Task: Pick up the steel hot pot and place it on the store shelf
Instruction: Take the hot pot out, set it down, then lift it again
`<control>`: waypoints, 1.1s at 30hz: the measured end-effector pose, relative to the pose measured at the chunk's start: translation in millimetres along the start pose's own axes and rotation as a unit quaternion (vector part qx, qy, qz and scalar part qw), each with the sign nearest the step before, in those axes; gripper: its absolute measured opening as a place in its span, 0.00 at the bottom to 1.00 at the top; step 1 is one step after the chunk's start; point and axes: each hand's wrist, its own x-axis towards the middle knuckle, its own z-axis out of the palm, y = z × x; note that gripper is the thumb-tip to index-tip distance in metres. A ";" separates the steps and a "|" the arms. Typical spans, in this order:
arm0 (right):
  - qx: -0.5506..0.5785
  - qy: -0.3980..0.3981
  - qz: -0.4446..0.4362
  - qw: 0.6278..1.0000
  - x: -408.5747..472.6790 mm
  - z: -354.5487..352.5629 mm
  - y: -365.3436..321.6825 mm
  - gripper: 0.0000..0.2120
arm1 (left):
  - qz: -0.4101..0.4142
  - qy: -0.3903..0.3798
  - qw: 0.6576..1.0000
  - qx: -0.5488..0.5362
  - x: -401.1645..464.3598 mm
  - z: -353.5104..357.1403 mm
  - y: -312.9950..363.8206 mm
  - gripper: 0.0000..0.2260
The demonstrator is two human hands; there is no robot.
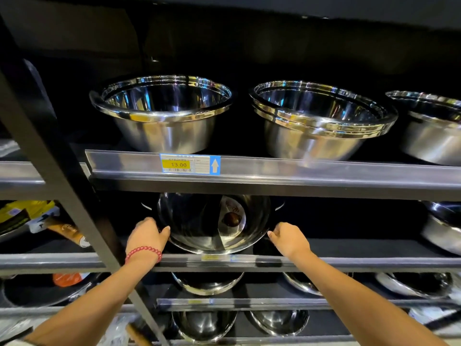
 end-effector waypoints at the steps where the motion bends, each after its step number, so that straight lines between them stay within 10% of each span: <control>1: -0.026 0.012 -0.010 1.000 -4.6 -4.1 3.3 0.11 | 0.021 0.002 0.999 0.028 -2.9 -3.2 4.0 0.17; 17: -0.319 0.120 0.029 0.940 -151.6 -121.6 137.1 0.12 | 0.425 -0.056 0.891 0.148 -143.3 7.5 186.1 0.19; 33: -0.264 0.223 0.332 0.878 -484.4 -243.7 417.8 0.17 | 0.710 -0.112 0.689 0.092 -545.9 74.4 429.1 0.15</control>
